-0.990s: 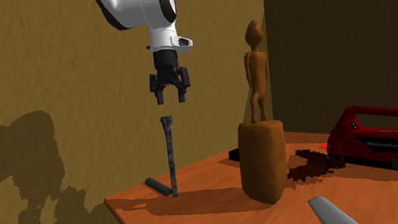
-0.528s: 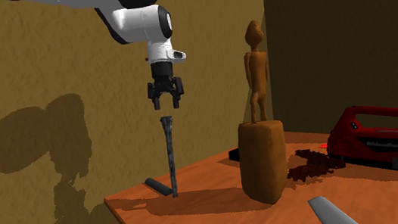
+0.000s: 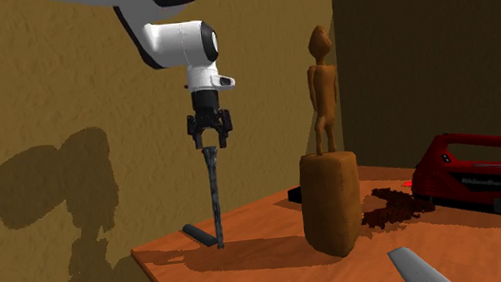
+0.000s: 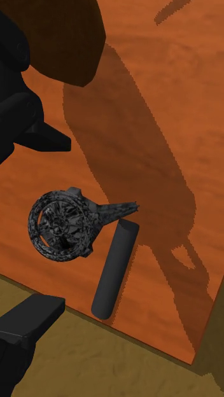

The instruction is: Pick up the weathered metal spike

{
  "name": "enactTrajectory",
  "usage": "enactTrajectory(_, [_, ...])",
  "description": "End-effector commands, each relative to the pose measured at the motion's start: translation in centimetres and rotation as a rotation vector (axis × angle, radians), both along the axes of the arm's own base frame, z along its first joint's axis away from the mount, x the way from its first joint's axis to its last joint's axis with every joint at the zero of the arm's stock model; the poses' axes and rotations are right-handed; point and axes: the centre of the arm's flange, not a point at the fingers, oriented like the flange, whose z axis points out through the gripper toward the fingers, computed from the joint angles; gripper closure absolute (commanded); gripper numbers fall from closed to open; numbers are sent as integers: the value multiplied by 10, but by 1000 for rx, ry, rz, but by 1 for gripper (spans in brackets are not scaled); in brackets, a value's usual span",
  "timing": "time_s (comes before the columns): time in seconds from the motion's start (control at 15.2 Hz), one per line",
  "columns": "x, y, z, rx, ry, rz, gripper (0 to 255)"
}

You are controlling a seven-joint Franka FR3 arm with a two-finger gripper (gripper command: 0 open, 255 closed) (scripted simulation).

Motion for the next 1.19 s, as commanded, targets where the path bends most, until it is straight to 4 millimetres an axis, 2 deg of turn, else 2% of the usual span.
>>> enactTrajectory(0.0, [0, 0, -1, 0, 0, 0, 255])
enactTrajectory(0.59, [0, 0, -1, 0, 0, 0, 255])
enactTrajectory(1.12, [0, 0, 41, 0, 0, 0, 255])
